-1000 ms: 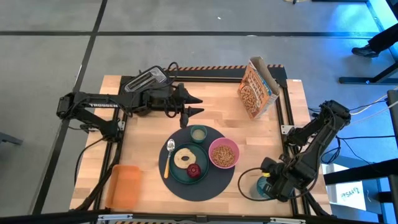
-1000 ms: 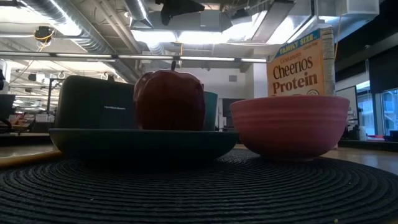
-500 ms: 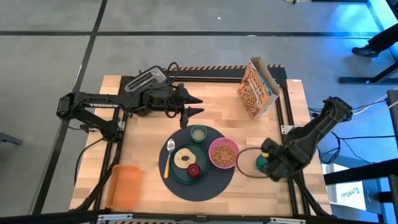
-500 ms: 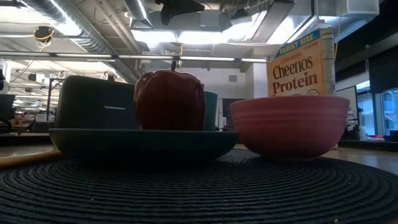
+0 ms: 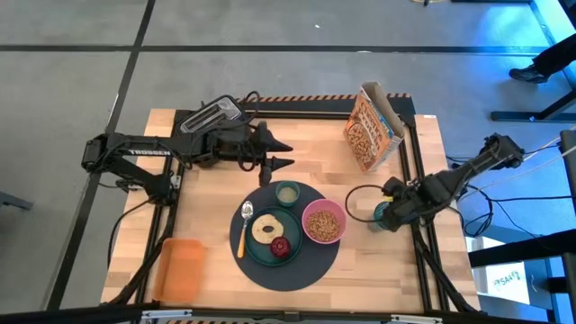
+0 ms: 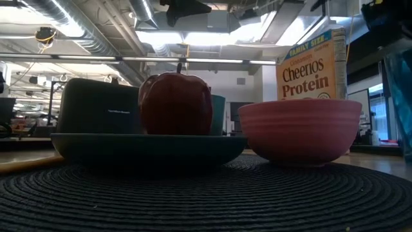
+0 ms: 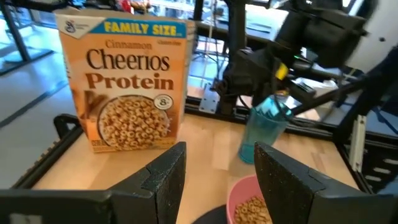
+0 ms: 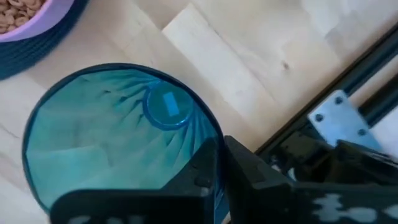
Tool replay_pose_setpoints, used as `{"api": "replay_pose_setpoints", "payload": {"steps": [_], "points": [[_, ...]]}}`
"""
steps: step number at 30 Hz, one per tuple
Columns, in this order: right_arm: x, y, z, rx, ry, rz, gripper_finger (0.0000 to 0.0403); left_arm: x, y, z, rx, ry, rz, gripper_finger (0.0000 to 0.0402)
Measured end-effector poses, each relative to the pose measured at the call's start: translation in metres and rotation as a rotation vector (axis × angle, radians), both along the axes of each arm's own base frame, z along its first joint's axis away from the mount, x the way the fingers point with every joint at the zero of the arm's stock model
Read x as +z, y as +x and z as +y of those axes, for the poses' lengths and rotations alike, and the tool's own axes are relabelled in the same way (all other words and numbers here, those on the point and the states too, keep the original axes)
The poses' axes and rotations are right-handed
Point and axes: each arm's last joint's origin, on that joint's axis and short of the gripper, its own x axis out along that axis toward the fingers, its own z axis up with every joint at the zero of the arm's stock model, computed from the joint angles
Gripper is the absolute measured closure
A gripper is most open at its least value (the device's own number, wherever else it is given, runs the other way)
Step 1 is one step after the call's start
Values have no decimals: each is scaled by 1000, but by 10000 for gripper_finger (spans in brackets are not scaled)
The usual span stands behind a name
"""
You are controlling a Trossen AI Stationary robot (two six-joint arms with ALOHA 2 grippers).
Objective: Arrange a breakfast setting
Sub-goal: Move the blue glass to the middle left of the table
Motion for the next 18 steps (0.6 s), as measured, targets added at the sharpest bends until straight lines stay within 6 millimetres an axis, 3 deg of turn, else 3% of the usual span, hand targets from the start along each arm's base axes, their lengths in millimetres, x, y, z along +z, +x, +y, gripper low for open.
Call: {"api": "replay_pose_setpoints", "payload": {"steps": [9,18], "points": [[6,-12,-11,-57,66,-79,380,-1,0,0,-10,-5,15,219],[7,-13,-12,-108,72,-88,289,-1,-1,6,18,-2,15,219]]}}
